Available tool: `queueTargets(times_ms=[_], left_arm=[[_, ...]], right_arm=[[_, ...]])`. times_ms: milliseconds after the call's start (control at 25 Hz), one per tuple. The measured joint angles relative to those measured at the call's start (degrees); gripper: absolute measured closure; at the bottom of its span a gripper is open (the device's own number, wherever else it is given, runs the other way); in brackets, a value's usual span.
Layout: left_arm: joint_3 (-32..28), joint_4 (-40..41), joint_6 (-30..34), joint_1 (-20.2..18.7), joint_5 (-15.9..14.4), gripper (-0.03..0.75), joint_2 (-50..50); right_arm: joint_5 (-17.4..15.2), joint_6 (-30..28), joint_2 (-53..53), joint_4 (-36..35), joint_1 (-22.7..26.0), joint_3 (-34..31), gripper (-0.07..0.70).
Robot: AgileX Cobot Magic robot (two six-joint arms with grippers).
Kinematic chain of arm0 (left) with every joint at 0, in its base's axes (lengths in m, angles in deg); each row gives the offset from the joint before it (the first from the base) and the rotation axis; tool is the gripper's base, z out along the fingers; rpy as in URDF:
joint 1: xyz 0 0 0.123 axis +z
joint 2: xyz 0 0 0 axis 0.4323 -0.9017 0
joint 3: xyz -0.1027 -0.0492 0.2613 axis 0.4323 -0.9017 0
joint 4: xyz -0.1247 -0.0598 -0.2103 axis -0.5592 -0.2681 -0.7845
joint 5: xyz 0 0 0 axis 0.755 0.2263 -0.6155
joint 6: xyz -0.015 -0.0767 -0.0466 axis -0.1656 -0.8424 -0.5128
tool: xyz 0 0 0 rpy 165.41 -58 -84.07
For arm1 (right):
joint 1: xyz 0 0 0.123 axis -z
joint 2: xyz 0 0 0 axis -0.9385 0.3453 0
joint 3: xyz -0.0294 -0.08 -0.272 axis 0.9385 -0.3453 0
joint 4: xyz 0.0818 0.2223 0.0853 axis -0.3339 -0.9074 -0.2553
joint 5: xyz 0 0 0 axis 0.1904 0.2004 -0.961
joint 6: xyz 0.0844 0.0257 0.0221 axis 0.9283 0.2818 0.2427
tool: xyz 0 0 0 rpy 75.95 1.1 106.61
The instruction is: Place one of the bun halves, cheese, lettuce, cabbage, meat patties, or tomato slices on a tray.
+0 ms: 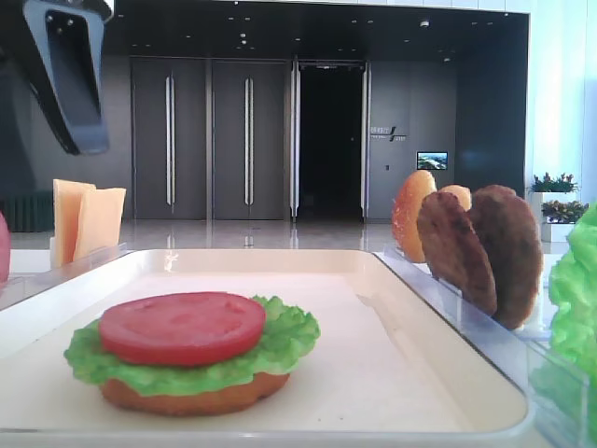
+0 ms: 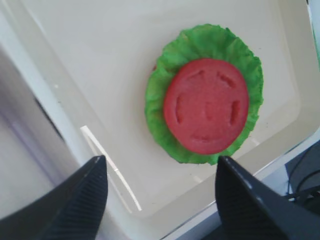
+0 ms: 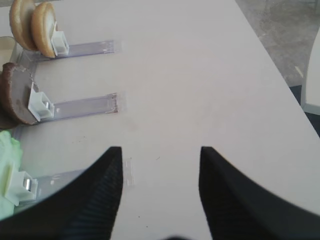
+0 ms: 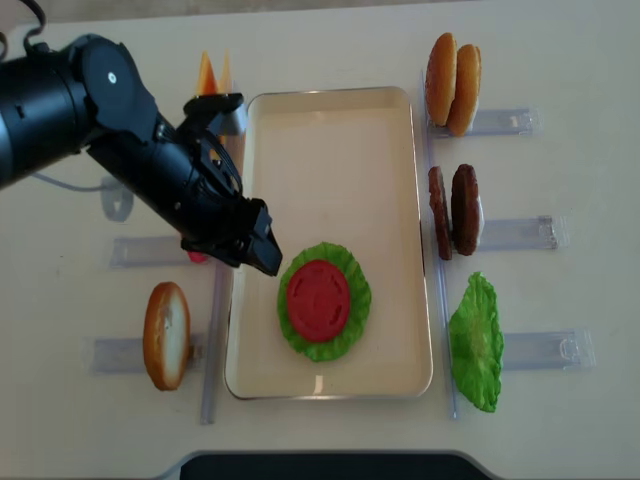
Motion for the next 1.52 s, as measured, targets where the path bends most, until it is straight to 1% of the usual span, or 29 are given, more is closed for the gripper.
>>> queueTargets(times_ms=[160,280,440,480,560,680,920,1000,1080,1360,1520], left_arm=[[3.2,9.7,-6.8,0.0,-3.4,0.207,4.1],[5.8,17.6,-11.9,0.0,-6.2,0.228,6.7],[9.0,28.1,-18.3,0.1,-12.2,0.239,7.7],[9.4,30.0,-19.3,0.4,-13.5,0.239,7.7],[9.7,31.2,-20.0,1.9,-14.8,0.240,7.7],[9.8,31.5,-19.7,6.2,-15.4,0.240,7.7],[10.0,31.6,-17.8,18.0,-17.0,0.242,7.7],[10.0,31.9,-17.3,20.6,-17.3,0.242,7.7],[10.0,32.0,-16.8,21.8,-18.1,0.246,7.7],[9.7,31.2,-14.9,21.9,-18.2,0.306,8.4],[6.5,30.8,-14.4,21.9,-18.2,0.315,12.6]], right_arm=[[0.0,0.0,0.0,0.0,0.0,0.0,0.265],[0.0,0.0,0.0,0.0,0.0,0.0,0.265],[0.0,0.0,0.0,0.0,0.0,0.0,0.265],[0.0,0.0,0.0,0.0,0.0,0.0,0.265],[0.0,0.0,0.0,0.0,0.0,0.0,0.265],[0.0,0.0,0.0,0.0,0.0,0.0,0.265],[0.0,0.0,0.0,0.0,0.0,0.0,0.265],[0.0,0.0,0.0,0.0,0.0,0.0,0.265],[0.0,0.0,0.0,0.0,0.0,0.0,0.265],[0.0,0.1,0.0,0.0,0.0,0.0,0.265],[0.0,0.0,0.0,0.0,0.0,0.0,0.265]])
